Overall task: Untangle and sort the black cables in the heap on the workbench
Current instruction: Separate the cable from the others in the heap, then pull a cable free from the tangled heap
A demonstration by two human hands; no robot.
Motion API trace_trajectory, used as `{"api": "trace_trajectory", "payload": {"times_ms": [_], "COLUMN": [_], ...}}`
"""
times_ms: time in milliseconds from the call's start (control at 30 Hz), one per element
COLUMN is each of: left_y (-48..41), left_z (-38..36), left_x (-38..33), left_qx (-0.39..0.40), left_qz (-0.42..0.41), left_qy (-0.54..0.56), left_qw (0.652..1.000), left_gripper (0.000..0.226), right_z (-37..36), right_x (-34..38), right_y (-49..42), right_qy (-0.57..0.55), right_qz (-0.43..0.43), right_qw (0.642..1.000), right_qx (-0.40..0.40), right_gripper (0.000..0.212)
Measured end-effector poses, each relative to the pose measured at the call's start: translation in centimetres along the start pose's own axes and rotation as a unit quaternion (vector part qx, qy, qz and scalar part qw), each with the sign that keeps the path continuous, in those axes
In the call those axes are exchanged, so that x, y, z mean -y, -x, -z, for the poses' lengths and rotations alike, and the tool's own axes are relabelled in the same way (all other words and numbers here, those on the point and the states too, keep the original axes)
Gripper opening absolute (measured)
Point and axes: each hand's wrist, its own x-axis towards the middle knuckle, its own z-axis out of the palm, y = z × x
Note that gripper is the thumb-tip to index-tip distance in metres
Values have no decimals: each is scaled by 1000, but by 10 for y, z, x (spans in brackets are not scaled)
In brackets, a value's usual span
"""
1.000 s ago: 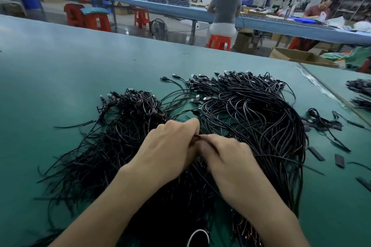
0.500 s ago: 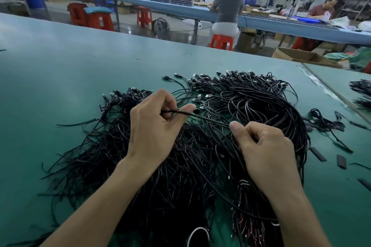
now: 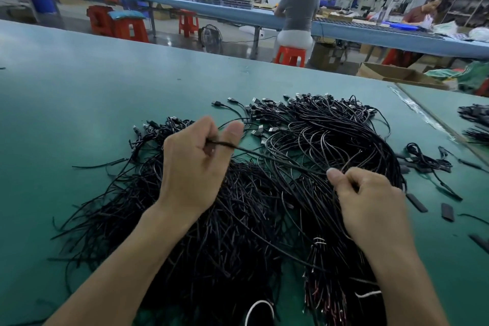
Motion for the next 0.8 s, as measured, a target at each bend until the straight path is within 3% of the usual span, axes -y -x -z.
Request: {"api": "trace_trajectory", "payload": {"times_ms": [100,167,267,367,467,533,633,733,800], "left_y": [0,1,7,11,11,10,6,2,0], "left_z": [2,0,-1,-3,-7,-8,-7,-4,-1], "left_x": [-3,-4,-4,-6,-11,-12,-12,-10,-11], "left_qx": [33,122,248,312,378,405,372,340,367], "left_qz": [-62,-37,63,109,131,153,181,196,223], "left_qy": [-121,-211,-315,-361,-297,-184,-39,23,28], "left_qw": [990,969,914,872,867,882,909,919,903], "left_gripper": [47,49,48,42,35,29,32,32,39], "right_z": [9,14,17,16,6,0,-4,-3,-3], "right_x": [2,12,20,31,41,45,46,40,34], "right_y": [2,7,11,15,20,23,22,17,15], "right_qy": [125,217,271,182,105,80,-2,-12,-26], "right_qz": [-4,23,58,122,171,204,212,189,173], "right_qw": [987,964,946,957,953,946,957,970,974], "right_qx": [99,149,169,192,227,239,197,155,142], "right_gripper": [36,26,42,66,77,64,31,29,31]}}
